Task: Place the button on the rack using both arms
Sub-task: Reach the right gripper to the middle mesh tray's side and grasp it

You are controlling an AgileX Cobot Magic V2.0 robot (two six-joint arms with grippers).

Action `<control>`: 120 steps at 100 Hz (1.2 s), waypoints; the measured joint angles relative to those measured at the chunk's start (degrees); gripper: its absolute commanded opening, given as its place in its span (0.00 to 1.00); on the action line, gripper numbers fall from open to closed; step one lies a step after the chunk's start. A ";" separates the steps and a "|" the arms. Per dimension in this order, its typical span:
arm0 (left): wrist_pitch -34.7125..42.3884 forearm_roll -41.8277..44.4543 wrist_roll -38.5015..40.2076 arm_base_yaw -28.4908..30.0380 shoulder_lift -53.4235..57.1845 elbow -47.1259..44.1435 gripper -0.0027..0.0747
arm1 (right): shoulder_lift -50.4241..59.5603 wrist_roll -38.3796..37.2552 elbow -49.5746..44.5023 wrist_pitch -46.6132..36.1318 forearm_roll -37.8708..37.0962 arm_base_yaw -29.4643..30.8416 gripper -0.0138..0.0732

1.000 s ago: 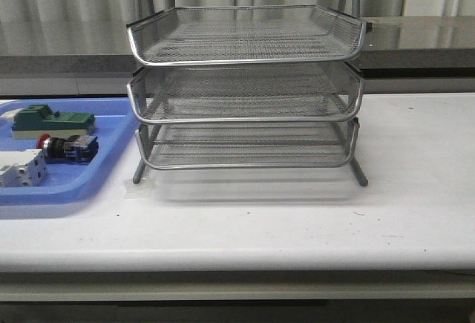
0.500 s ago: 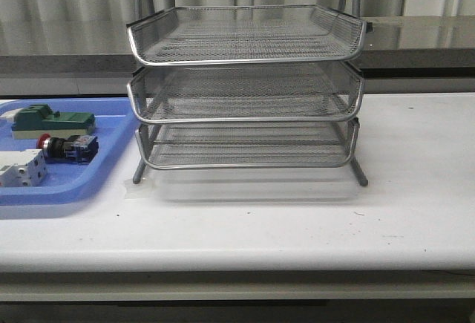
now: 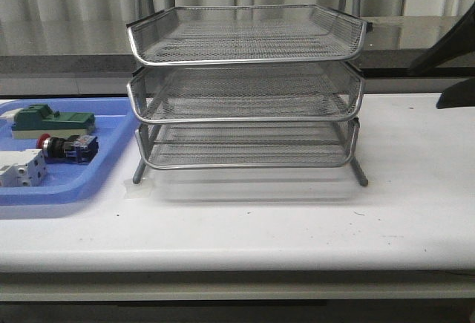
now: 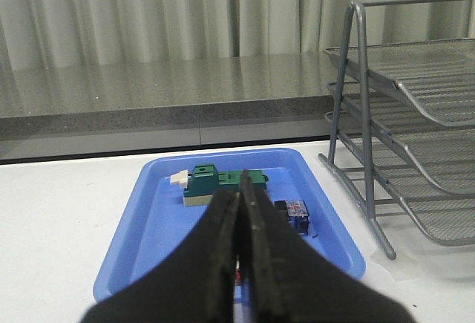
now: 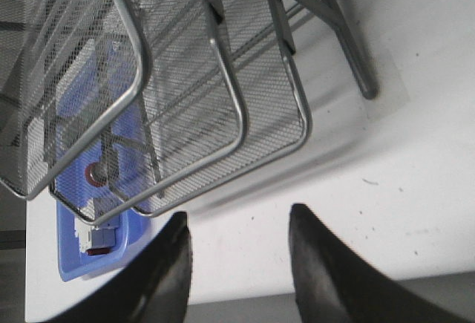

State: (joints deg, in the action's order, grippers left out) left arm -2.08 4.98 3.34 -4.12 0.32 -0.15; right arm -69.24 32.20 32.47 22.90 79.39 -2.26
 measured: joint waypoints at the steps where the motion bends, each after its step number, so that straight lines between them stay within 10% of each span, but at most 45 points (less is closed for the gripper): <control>1: 0.00 0.00 0.00 0.00 0.00 0.00 0.01 | -0.65 1.51 0.18 0.00 0.74 0.00 0.55; 30: 0.00 0.00 0.00 0.00 0.00 0.00 0.01 | -14.65 22.13 4.73 3.26 21.66 0.00 0.55; 82: 0.00 0.00 0.00 0.00 0.00 0.00 0.01 | -28.03 25.52 13.00 9.31 23.70 0.00 0.54; 120: 0.00 0.00 0.00 0.00 0.00 0.00 0.01 | -28.77 27.02 13.69 10.51 23.00 -0.09 0.13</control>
State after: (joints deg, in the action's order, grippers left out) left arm -2.08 4.98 3.34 -4.12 0.32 -0.15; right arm -98.01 59.22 46.16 33.41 102.39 -2.35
